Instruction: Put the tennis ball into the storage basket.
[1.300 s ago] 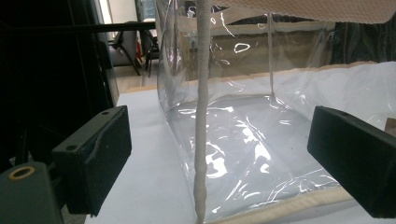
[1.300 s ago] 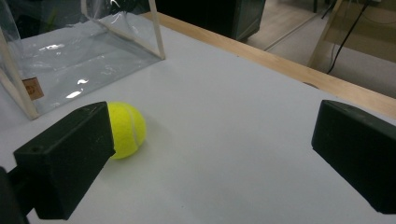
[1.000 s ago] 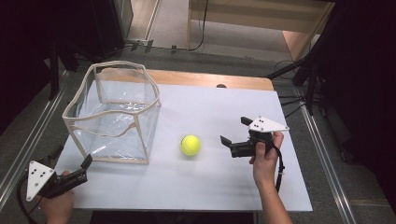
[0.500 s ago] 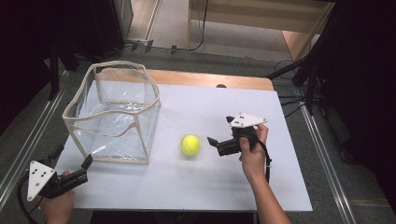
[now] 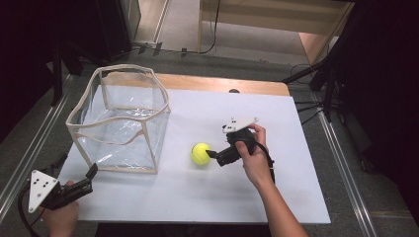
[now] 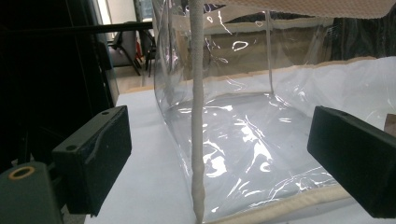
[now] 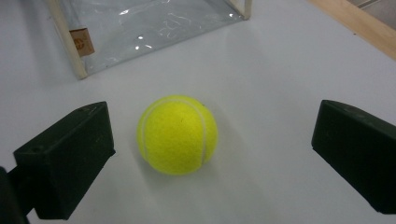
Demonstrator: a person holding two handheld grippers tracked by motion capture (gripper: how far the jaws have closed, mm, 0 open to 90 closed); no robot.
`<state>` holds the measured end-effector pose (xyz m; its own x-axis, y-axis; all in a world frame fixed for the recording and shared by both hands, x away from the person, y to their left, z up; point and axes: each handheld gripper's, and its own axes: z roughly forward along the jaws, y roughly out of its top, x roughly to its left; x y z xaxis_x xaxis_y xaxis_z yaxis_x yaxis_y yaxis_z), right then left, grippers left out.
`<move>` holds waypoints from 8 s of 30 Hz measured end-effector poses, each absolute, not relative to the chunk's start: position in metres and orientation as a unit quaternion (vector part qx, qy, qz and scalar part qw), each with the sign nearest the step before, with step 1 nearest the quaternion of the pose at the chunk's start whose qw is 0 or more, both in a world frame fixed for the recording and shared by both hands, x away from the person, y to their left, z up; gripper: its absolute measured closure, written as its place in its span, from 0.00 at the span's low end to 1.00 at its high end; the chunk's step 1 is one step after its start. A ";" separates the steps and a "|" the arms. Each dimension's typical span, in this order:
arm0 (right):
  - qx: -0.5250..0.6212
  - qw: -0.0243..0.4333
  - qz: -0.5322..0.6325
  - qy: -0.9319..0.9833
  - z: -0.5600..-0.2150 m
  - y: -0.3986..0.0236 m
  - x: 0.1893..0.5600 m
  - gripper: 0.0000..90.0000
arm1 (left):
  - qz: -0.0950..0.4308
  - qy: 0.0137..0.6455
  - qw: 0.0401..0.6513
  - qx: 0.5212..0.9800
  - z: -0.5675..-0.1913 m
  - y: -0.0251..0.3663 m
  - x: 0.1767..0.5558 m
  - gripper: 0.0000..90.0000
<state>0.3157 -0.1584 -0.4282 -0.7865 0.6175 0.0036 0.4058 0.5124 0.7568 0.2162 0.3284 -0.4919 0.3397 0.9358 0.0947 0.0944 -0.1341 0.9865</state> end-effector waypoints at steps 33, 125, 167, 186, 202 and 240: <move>0.245 0.044 0.225 0.942 -0.446 -0.117 0.347 0.00 | 0.405 0.405 0.519 0.634 -0.492 0.328 0.216 0.08; 0.200 0.015 0.142 0.969 -0.467 -0.075 0.364 0.25 | 0.405 0.405 0.521 0.633 -0.492 0.329 0.217 0.08; 0.148 0.010 0.181 0.972 -0.415 -0.028 0.368 0.25 | 0.403 0.406 0.522 0.632 -0.491 0.329 0.216 0.08; 0.141 0.008 0.184 0.973 -0.377 -0.024 0.374 0.25 | 0.402 0.409 0.526 0.628 -0.492 0.329 0.217 0.08; 0.130 0.010 0.181 0.975 -0.347 -0.021 0.378 0.25 | 0.403 0.408 0.524 0.630 -0.492 0.329 0.217 0.08; 0.102 0.017 0.170 0.980 -0.290 -0.004 0.388 0.25 | 0.401 0.410 0.526 0.627 -0.491 0.329 0.217 0.08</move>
<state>0.3875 -0.0040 -0.2905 -0.9786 0.2055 0.0009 0.1939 0.9216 0.3363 0.2171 0.3289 -0.4915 0.3412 0.9373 0.0712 0.0924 -0.1089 0.9898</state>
